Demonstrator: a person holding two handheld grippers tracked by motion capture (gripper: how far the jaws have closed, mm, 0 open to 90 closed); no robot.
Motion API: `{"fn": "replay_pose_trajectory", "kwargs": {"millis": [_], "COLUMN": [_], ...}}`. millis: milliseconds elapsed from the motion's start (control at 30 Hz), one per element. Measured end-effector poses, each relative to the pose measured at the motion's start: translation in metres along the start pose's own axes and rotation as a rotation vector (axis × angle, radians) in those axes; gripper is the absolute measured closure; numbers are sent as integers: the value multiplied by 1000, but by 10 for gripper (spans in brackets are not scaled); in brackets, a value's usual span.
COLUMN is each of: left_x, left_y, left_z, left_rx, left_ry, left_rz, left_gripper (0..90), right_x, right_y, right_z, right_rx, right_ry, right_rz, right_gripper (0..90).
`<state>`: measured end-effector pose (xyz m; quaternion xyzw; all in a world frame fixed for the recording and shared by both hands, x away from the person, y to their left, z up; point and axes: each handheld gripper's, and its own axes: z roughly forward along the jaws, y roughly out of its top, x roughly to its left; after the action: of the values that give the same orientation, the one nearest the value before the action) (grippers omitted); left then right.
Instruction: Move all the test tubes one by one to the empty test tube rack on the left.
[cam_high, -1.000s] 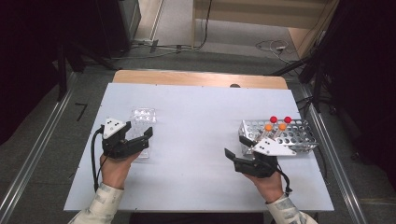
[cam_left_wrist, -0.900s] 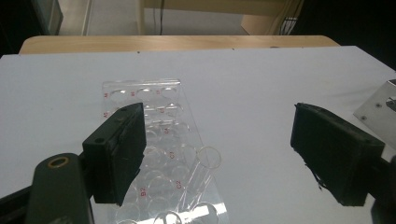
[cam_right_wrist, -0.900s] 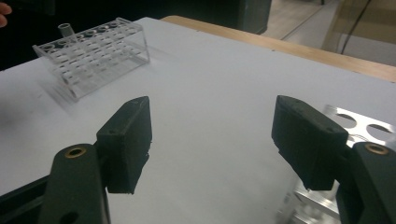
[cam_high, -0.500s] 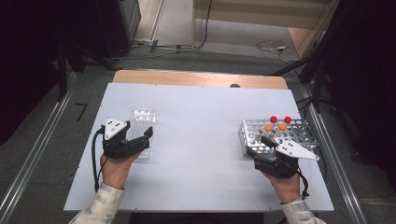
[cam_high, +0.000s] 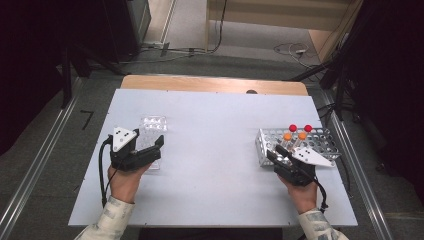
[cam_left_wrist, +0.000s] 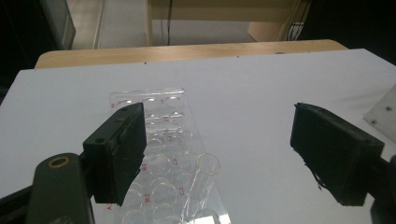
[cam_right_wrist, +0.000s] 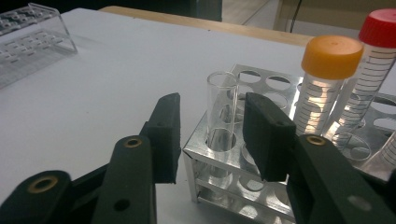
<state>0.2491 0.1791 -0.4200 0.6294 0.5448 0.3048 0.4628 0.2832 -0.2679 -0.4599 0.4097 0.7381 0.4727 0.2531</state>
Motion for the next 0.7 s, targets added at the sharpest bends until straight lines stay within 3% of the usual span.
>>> {"fn": "replay_pose_trajectory", "kwargs": {"millis": [333,700], "left_x": [-1,-1], "left_y": [0,-1], "left_z": [0,1], "left_rx": [-1,4], "left_ry": [1,-1], "left_rz": [3,6], "left_gripper": [188,188], "right_x": [-2,-1], "right_y": [-1,-2], "right_z": [8,11], "right_rx": [10,20], "right_ry": [-29,-41], "right_rz": [-5,-13], "right_gripper": [670,711]}}
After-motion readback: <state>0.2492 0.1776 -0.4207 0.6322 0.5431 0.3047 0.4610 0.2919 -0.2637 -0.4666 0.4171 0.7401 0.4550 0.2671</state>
